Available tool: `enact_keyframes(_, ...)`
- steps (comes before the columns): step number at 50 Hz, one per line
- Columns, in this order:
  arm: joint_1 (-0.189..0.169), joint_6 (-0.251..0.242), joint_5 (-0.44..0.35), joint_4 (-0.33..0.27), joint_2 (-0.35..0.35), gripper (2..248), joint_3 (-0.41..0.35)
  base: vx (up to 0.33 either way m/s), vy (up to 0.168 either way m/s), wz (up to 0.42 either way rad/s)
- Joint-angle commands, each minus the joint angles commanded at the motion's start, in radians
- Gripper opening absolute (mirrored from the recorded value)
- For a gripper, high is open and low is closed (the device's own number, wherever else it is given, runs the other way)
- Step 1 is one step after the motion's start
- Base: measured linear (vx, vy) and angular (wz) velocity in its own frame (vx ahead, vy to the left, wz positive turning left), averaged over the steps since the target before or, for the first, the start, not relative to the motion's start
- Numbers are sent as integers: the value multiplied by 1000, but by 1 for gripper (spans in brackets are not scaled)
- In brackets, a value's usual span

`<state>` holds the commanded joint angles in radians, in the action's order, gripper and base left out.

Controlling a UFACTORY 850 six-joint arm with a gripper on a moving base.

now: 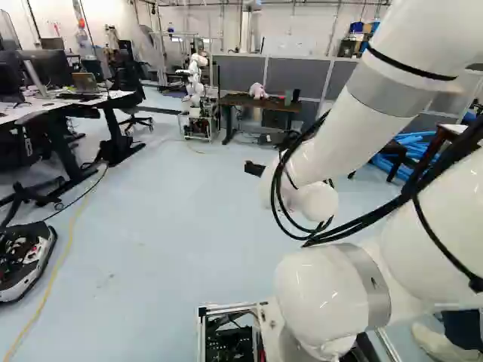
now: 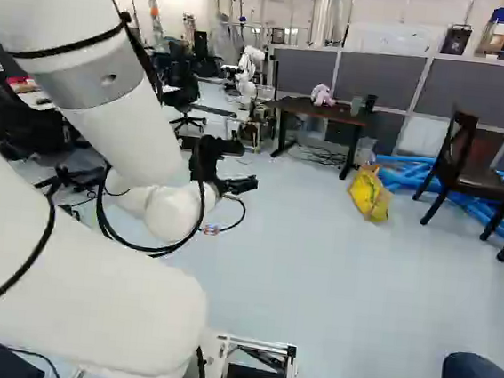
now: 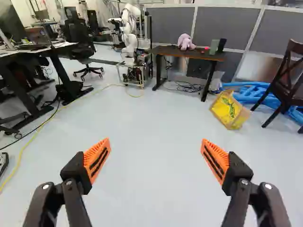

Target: Pick up the bag on the ground and place it on the table

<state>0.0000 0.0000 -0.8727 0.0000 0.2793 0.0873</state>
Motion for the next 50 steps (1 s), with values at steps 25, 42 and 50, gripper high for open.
enact_keyframes(25,0,0,0,0,0,247,0,0,0,0)
enact_keyframes(42,0,0,0,0,0,247,0,-1,18,52)
enact_keyframes(50,0,0,0,0,0,247,0,33,-2,-10)
